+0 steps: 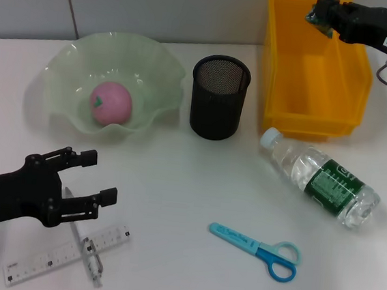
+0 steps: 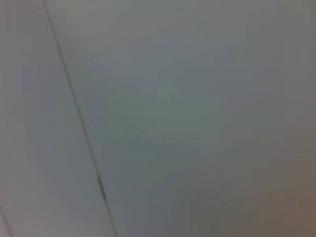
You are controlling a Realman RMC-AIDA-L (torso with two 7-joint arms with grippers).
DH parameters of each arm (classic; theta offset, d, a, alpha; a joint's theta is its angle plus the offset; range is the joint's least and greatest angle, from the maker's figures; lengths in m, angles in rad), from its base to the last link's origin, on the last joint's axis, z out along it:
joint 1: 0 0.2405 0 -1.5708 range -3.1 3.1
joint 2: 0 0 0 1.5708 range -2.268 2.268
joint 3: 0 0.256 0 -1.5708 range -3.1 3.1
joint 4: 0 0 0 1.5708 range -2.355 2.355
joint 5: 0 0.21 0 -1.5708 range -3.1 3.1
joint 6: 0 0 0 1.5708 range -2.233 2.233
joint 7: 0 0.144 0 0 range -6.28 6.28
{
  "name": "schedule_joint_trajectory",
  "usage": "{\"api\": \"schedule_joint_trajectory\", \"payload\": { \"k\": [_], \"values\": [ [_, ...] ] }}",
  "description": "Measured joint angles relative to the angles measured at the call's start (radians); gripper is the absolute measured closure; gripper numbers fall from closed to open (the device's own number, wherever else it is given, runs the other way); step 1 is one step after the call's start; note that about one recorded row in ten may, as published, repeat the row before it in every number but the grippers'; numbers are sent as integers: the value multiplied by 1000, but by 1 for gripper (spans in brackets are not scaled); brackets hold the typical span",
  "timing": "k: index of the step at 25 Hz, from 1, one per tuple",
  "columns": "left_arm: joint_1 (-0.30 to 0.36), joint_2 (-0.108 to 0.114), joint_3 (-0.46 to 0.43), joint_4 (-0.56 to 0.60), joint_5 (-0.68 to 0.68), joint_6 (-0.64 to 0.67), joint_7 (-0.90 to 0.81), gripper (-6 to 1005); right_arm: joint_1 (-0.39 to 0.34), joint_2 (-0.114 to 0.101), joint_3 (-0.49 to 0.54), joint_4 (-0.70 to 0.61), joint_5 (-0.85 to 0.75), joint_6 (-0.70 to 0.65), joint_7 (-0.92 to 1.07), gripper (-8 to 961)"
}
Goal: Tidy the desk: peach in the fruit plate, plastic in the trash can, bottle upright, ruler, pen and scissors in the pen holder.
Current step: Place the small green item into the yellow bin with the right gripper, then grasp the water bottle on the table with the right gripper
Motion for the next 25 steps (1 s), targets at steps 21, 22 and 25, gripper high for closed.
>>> {"api": "schedule_joint_trajectory", "payload": {
  "k": [21, 22, 25],
  "values": [
    [5, -4, -8, -2, -5, 58, -7, 179, 41, 5, -22, 115, 5, 172, -139, 431],
    [6, -3, -8, -2, -6, 59, -7, 179, 41, 5, -22, 115, 5, 172, -139, 409],
    [7, -3, -8, -2, -7, 64, -7, 180, 42, 5, -22, 116, 7, 170, -139, 343]
  ]
}}
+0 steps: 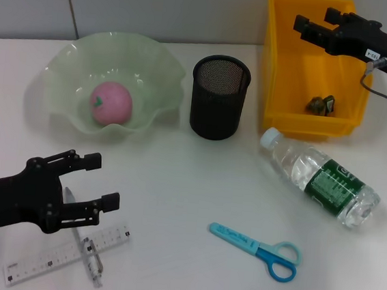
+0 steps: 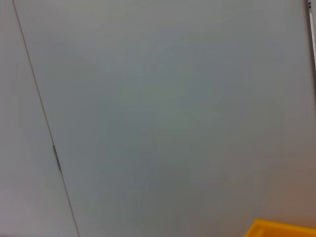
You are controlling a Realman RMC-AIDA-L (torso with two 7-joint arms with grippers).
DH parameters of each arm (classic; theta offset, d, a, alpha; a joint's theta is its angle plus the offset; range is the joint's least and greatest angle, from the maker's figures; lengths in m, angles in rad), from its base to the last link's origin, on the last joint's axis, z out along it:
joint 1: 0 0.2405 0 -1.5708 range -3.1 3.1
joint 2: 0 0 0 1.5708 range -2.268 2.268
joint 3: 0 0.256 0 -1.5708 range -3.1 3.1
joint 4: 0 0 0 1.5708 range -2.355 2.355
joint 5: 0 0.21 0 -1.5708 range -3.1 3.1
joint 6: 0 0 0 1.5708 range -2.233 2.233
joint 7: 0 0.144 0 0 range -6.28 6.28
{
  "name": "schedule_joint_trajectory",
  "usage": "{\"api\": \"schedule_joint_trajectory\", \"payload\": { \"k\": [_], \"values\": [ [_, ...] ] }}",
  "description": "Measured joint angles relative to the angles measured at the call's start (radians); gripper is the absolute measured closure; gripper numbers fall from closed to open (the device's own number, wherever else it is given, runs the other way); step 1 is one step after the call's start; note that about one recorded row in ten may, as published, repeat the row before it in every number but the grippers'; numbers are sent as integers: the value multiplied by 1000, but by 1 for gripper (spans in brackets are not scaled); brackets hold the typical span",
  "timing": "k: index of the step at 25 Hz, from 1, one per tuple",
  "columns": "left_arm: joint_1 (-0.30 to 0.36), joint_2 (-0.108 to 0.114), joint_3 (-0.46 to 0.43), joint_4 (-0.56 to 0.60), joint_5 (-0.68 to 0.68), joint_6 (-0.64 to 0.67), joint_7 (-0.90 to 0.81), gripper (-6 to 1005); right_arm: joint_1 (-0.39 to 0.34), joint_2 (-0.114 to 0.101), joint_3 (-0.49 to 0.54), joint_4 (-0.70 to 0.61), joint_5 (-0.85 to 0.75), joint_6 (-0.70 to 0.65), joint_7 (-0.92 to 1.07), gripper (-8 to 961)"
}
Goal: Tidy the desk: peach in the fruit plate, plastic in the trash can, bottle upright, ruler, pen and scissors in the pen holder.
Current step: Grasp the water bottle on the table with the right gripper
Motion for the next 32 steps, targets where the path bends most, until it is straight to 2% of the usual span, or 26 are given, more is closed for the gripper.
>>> {"api": "schedule_joint_trajectory", "payload": {
  "k": [6, 9, 13, 16, 20, 22, 26, 32],
  "values": [
    [0, 2, 0, 0, 0, 3, -1, 181, -5, 1, 1, -10, 13, -22, 2, 179],
    [-3, 4, 0, 0, -1, 5, -1, 182, -20, 1, 1, -42, 24, -76, 28, 179],
    [-10, 4, 0, 2, -2, 7, -12, 183, -55, -2, 0, -138, 22, -181, 158, 179],
    [-13, 0, 0, 3, -2, 7, -14, 183, -88, -10, -24, -241, -3, -265, 281, 179],
    [-19, -5, 0, -1, -1, 3, -15, 184, -117, -25, -57, -399, -114, -397, 469, 180],
    [-19, -8, 0, -1, 1, 1, -16, 185, -112, -32, -47, -499, -222, -525, 590, 180],
    [-21, -12, 0, -2, 3, -5, -16, 186, -94, -38, -28, -584, -317, -628, 684, 180],
    [-31, -13, 0, -2, 3, -7, -15, 187, -65, -49, 18, -637, -439, -702, 770, 180]
  ]
}}
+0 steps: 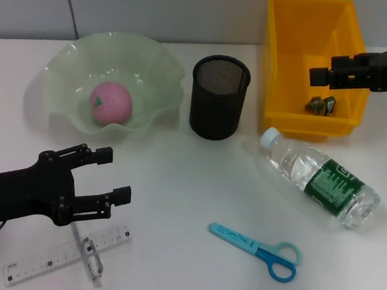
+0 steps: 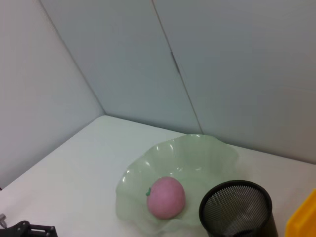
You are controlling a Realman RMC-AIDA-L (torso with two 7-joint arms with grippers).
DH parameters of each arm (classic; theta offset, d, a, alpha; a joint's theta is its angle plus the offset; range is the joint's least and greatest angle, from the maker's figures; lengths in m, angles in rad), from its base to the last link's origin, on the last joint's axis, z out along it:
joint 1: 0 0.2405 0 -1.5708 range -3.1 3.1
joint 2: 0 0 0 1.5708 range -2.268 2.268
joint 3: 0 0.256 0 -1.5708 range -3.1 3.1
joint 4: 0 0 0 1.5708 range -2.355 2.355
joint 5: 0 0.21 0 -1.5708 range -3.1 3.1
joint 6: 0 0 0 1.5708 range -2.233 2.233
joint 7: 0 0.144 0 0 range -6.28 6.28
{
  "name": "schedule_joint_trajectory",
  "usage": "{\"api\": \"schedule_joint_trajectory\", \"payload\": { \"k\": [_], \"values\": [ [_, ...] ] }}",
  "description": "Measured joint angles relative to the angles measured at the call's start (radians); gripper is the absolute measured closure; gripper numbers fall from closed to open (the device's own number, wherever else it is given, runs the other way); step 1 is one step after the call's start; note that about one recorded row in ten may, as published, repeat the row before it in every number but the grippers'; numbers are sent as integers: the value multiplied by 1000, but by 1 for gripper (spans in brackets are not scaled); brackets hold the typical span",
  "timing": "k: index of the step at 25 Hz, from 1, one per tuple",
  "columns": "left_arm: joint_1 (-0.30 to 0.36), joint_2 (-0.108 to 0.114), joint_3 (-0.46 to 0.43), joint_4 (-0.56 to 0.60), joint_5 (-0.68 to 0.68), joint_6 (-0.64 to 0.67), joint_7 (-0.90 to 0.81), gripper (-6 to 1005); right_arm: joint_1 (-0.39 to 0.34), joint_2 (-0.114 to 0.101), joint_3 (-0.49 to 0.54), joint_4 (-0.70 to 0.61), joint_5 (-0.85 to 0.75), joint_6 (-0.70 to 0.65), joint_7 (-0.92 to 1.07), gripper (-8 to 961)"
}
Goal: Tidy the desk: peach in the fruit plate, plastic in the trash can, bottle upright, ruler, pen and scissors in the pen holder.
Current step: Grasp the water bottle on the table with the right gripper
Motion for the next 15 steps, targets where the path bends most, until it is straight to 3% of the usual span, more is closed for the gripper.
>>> {"api": "schedule_joint_trajectory", "payload": {
  "k": [9, 15],
  "values": [
    [-5, -1, 0, 0, -1, -2, 0, 189, 15, -15, 11, 1, -57, -43, -8, 180],
    [-10, -2, 0, 0, -5, -9, -6, 190, 80, -29, 0, -10, -176, -136, 0, 181]
  ]
}}
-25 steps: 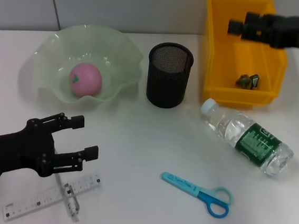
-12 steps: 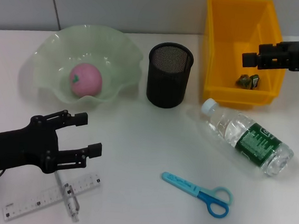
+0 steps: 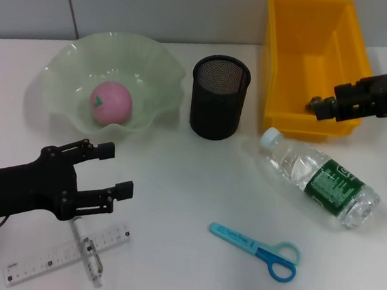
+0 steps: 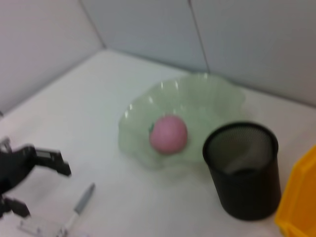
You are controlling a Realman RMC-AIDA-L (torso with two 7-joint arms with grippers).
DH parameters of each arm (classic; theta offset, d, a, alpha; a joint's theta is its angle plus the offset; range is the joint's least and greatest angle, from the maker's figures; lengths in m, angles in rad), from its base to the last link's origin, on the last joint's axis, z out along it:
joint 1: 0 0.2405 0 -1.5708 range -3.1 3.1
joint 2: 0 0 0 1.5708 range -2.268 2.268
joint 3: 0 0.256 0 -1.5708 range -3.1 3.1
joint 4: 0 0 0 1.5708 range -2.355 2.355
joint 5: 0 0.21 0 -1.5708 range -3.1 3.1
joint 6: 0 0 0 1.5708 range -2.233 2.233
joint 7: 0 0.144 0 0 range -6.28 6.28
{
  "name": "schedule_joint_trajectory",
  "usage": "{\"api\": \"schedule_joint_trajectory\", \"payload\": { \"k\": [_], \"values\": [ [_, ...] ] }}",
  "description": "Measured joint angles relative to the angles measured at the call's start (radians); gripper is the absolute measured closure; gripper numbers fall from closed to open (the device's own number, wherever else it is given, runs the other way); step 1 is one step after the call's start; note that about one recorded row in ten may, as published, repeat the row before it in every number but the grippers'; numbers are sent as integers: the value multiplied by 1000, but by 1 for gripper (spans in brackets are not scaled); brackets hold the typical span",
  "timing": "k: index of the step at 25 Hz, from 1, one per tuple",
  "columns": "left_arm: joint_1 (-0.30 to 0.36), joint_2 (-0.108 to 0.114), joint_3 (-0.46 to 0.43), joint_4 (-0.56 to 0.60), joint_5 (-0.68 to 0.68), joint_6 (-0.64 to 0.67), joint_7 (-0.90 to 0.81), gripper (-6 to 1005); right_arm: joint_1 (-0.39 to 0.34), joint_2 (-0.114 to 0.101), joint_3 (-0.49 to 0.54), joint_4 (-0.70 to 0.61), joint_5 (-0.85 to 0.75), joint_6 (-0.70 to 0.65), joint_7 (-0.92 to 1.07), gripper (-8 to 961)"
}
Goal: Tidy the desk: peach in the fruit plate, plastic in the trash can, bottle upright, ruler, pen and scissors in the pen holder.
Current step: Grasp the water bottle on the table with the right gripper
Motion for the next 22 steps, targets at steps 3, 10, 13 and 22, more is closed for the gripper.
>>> {"api": "schedule_joint_trajectory", "payload": {
  "k": [3, 10, 13, 22],
  "values": [
    [-3, 0, 0, 5, 0, 1, -2, 191, 38, -3, -15, -20, -86, -29, 23, 181],
    [-15, 0, 0, 5, -1, 0, -3, 192, 108, -6, -145, -21, -290, -27, 78, 181],
    [-20, 0, 0, 0, -1, -1, -3, 193, 129, 2, -205, 0, -368, -8, 94, 181],
    [-25, -1, -3, 0, -1, -3, -4, 195, 156, 35, -270, 92, -501, 96, 101, 182]
  ]
}}
